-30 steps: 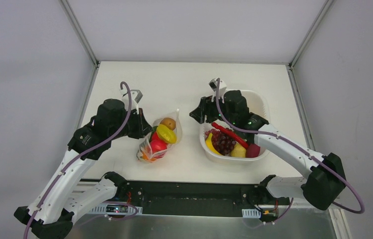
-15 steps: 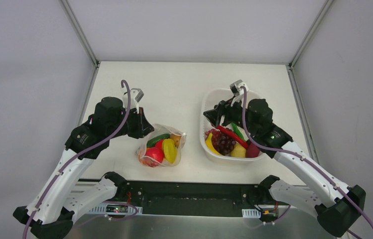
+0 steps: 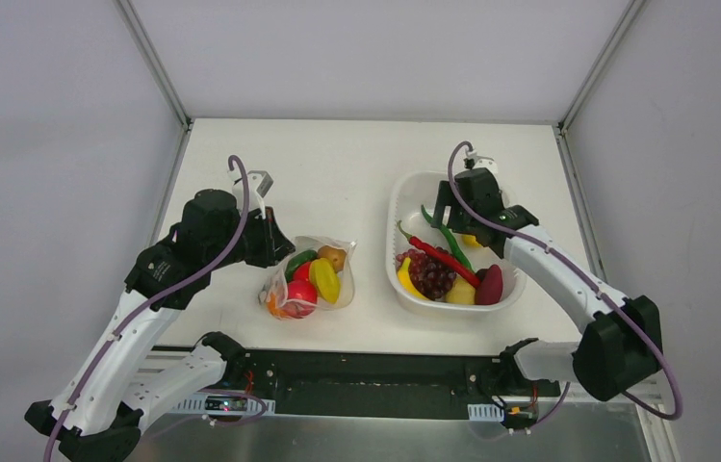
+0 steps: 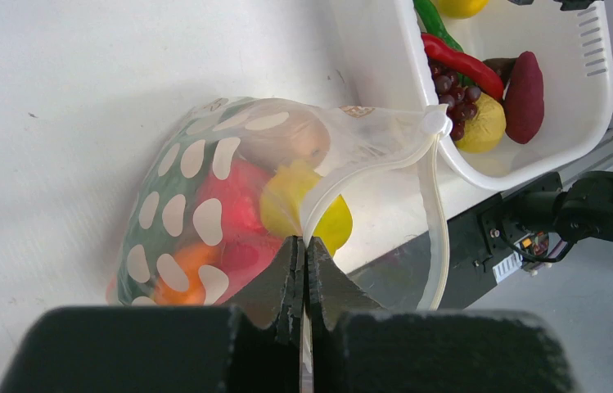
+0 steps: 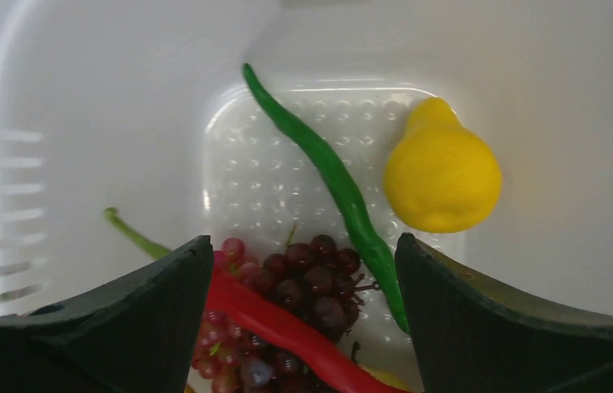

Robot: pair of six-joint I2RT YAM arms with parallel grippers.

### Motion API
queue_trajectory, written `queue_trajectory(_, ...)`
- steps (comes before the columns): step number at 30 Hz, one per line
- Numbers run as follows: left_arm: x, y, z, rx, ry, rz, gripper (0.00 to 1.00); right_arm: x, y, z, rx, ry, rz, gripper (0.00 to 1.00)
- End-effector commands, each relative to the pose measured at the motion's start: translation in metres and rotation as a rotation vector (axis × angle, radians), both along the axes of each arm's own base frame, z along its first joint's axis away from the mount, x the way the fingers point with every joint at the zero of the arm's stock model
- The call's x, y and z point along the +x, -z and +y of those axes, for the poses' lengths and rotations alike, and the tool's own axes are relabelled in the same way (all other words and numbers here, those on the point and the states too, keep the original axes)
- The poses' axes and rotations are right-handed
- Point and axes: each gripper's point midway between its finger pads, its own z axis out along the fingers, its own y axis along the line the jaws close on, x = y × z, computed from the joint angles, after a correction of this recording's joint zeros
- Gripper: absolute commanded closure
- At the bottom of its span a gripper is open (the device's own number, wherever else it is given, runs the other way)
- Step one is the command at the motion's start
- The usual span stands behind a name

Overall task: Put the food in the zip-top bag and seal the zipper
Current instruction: Adjust the zipper food storage bag at the center of the board.

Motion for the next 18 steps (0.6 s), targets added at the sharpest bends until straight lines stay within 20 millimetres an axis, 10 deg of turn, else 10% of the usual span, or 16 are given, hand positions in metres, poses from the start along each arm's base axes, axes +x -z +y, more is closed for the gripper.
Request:
queue_trajectory(1, 0.006, -0.006, 0.001, -0.023, -0.025, -0.032, 1.0, 0.009, 0.013, -0.03, -0.029, 0.121, 0.062, 0.16)
queue_trajectory(18, 0.008, 0.001, 0.0, -0.029, -0.039, -0.026, 1.0, 0.032, 0.065, -0.081, -0.285, 0.279, 0.16, 0.15)
